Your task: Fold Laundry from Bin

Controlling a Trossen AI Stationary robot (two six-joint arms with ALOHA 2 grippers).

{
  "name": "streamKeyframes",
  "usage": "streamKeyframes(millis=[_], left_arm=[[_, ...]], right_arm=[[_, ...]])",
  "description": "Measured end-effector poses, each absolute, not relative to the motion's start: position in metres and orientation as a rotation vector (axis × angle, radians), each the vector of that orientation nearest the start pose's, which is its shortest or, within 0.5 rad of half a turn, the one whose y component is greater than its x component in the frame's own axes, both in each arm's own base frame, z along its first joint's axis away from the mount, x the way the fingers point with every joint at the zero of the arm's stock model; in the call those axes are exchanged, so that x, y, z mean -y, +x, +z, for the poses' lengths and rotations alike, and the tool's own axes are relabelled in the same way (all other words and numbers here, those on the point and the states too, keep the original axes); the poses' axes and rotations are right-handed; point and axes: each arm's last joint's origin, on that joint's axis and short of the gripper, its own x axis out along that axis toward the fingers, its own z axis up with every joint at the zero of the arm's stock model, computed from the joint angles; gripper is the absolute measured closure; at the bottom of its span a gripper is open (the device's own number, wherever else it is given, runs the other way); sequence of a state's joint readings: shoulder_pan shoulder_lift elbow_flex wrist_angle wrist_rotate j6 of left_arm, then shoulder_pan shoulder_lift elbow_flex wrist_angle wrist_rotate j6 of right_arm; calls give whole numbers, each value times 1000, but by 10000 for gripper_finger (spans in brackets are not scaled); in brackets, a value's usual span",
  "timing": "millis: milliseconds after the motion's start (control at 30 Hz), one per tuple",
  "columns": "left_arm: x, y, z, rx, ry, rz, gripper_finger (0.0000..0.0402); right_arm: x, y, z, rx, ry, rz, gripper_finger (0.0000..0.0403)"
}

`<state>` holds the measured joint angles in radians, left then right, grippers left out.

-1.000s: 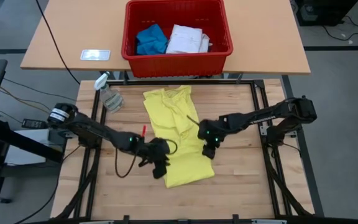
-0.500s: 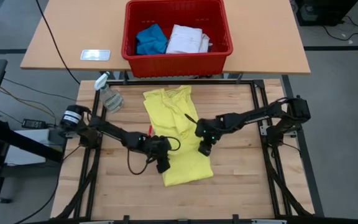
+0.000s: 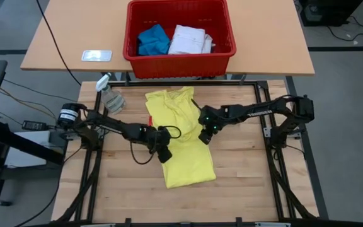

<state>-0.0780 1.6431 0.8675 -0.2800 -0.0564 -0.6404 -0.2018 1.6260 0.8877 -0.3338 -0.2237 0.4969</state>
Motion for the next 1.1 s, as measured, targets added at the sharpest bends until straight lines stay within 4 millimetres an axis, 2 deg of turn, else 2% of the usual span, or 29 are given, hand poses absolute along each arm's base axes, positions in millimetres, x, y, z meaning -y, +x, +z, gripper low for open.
streamKeyframes(millis=[133, 267, 333, 467, 600, 700, 800, 967, 1100], left_arm=[[35, 296, 179, -947, -504, 236, 286], [54, 288, 194, -904, -490, 187, 286], [69, 287, 196, -886, -492, 163, 286], [104, 285, 186, -882, -478, 118, 285], [139, 284, 184, -817, -519, 11, 266], [166, 282, 187, -727, -537, -86, 243], [185, 277, 184, -669, -491, -93, 229], [205, 285, 181, -609, -264, -96, 225], [209, 301, 165, -637, -173, -90, 225]], right_arm=[[39, 298, 169, -1033, 624, -187, 263], [10, 300, 174, -1038, 565, -107, 265], [-7, 301, 174, -1041, 534, -67, 265], [-47, 301, 176, -1023, 487, -27, 266], [-94, 294, 181, -986, 447, -23, 266], [-130, 285, 187, -936, 343, -3, 266], [-156, 272, 190, -908, 199, 30, 266], [-170, 258, 184, -927, 43, 25, 257], [-170, 260, 178, -948, -30, 63, 229]])
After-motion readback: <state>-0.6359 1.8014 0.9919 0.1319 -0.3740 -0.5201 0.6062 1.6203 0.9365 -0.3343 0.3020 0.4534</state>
